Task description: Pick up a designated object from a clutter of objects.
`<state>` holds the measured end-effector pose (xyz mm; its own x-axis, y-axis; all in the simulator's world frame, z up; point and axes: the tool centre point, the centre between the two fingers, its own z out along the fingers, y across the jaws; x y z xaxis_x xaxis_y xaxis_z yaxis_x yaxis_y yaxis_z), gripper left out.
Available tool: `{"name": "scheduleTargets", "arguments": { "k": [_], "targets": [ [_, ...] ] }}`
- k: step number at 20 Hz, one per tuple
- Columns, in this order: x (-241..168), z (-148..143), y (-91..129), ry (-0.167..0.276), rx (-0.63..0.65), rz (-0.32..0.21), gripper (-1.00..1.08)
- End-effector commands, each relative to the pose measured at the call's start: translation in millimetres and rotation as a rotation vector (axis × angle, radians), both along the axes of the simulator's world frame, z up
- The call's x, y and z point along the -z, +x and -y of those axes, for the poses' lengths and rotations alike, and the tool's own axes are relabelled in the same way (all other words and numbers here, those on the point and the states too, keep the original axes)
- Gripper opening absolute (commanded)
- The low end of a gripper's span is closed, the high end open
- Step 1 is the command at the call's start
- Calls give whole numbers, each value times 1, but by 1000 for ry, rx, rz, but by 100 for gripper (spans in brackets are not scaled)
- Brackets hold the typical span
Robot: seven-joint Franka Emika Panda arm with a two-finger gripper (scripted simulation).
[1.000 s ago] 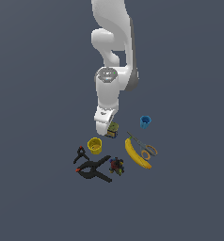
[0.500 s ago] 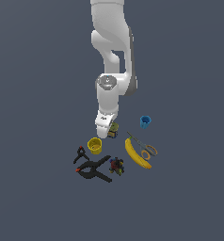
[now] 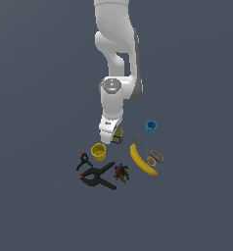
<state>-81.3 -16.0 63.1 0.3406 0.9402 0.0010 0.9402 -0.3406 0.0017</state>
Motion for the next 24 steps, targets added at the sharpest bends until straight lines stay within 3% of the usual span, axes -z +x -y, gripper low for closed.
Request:
{"name": "scheduleTargets", "arguments": {
  "k": [1,12,24],
  "targets": [
    [0,0,0,0,0,0,-100],
    [-24,8,13,1,-1,0,-100],
    [-103,35,59,4,-2,0,-100]
  ]
}}
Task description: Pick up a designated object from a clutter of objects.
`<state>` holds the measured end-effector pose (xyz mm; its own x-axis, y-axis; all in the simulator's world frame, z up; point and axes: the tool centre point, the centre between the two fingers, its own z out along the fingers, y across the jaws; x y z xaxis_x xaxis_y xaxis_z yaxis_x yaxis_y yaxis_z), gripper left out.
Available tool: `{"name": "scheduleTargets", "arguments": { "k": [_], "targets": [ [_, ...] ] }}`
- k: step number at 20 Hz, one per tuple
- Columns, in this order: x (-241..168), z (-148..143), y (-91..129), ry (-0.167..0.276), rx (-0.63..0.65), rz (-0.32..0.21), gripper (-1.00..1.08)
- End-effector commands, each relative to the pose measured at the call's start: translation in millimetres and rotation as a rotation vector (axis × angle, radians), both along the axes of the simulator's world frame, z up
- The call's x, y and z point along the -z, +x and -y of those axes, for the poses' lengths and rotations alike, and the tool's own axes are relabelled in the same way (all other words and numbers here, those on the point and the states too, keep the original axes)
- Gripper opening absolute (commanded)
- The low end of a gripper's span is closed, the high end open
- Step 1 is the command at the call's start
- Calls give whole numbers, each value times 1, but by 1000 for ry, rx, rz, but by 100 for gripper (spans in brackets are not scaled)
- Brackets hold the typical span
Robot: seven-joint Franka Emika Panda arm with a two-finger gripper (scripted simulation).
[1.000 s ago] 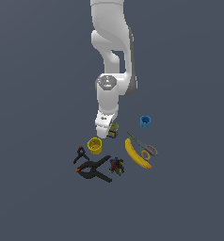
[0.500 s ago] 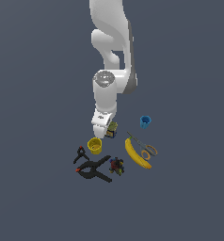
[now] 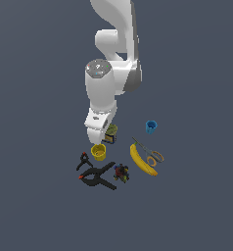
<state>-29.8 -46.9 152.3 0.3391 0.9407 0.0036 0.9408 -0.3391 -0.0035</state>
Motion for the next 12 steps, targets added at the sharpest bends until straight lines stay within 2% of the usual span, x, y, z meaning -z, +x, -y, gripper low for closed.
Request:
{"name": "scheduleTargets", "arguments": {
  "k": [1,12],
  "targets": [
    [-22,7,13,0,0,4,-100],
    [-109,39,65,-1,0,3,-100]
  ]
}}
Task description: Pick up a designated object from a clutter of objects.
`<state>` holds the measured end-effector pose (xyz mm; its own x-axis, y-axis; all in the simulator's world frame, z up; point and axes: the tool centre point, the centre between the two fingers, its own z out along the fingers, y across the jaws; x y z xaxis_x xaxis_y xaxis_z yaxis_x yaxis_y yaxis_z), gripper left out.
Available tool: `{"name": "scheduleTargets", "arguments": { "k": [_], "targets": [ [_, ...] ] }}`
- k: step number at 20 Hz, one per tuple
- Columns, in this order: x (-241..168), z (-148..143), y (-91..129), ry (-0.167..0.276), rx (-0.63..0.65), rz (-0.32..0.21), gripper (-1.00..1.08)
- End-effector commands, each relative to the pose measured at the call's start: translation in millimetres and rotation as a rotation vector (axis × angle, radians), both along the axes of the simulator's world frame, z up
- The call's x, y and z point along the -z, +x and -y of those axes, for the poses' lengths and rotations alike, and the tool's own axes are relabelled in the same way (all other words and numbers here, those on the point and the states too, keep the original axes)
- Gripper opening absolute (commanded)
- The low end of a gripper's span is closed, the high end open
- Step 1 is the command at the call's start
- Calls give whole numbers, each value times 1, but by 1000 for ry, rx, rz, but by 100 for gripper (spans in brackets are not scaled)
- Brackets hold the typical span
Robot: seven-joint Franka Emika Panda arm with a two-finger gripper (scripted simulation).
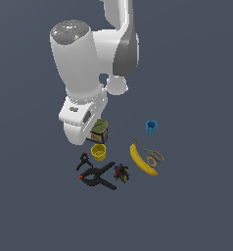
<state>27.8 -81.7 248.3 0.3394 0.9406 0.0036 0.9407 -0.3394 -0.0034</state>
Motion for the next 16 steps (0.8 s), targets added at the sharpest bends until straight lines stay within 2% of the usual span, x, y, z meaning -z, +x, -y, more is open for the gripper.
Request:
{"name": "scheduleTargets", "arguments": {
  "k": [1,16],
  "targets": [
    [-20,7,12,-1,0,3,-100],
    [-105,38,66,-3,1,2,-100]
  ]
}}
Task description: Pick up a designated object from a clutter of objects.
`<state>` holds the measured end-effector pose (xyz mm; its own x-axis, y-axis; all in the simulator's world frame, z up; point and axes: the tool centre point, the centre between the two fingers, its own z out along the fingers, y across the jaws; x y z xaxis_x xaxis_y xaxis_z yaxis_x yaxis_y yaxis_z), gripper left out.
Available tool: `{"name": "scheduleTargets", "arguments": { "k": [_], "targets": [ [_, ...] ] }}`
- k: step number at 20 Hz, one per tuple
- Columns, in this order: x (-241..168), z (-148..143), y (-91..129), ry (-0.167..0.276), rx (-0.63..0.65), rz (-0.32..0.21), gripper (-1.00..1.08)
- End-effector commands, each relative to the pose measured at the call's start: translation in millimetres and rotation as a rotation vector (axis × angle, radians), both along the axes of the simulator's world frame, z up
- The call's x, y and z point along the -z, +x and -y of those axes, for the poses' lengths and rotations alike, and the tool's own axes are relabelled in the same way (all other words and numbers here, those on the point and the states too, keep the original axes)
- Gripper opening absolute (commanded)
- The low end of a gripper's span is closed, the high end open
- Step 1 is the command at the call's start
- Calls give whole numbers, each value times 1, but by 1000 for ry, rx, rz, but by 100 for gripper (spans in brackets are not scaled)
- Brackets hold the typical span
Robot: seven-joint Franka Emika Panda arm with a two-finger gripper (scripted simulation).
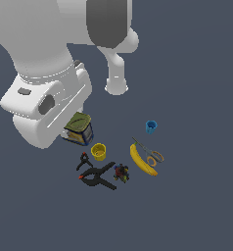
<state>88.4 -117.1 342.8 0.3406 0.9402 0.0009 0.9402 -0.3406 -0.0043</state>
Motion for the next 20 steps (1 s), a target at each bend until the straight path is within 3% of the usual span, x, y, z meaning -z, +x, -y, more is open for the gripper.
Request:
{"name": "scheduleTargets", "arguments": {
  "k": [1,20],
  "targets": [
    [-15,5,8,-1,0,4,-100],
    [-66,24,44,-2,0,4,-100]
  ]
}}
